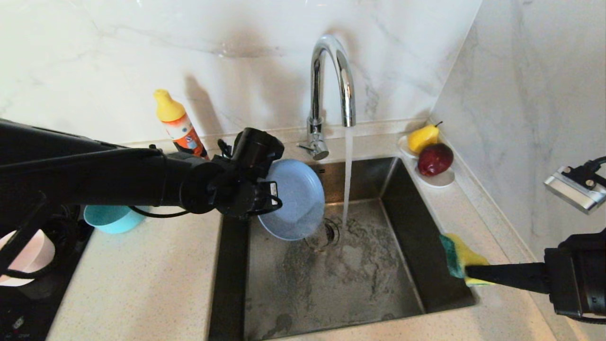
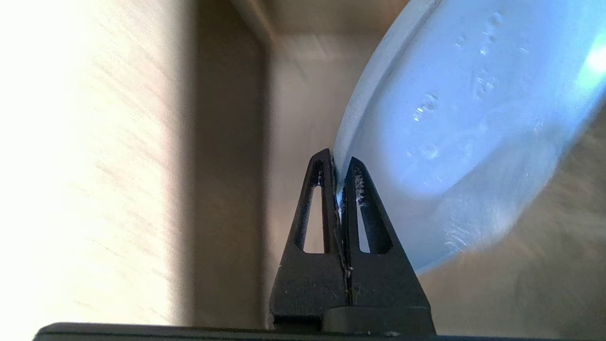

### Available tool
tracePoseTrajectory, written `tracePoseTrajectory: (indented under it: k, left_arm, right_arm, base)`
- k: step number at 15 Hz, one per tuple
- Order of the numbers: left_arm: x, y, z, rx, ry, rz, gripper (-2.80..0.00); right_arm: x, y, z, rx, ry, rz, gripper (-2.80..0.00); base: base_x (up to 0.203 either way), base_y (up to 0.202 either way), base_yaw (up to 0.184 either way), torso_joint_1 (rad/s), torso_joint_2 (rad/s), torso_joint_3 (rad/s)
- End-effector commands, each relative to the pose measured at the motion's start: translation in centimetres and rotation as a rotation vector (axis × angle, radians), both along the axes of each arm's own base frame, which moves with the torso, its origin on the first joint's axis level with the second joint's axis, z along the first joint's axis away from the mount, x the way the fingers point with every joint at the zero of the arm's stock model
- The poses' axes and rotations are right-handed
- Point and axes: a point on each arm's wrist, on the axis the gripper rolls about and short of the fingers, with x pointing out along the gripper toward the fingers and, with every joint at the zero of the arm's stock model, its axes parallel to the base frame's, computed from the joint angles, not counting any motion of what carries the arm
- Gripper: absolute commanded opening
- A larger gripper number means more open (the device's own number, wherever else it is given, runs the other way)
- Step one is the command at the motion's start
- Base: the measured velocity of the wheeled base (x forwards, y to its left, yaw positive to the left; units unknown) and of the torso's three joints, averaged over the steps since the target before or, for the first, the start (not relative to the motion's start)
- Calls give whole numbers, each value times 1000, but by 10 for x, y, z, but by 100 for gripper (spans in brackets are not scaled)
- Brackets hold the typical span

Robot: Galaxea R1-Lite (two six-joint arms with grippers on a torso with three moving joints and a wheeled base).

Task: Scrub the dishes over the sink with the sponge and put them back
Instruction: Wash the plate

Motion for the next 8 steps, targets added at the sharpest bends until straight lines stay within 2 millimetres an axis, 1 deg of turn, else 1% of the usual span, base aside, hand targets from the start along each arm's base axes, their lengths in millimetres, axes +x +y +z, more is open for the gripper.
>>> tracePoseTrajectory:
  k: [1,4,8]
  left_arm:
    - [0,6,10,29,-88,58,-280]
    - [-11,13,21,22,-160,74,-280]
    - [-29,24,45,27,-263,86,-280]
  right_arm:
    - [2,1,-3,-4,18,0,-280]
    - [0,0,-2,-2,13,0,-280]
    - [-2,-1,-4,0,21,-3,-280]
  base:
    - [0,0,0,0,0,0]
    - [0,0,0,0,0,0]
    - [0,0,0,0,0,0]
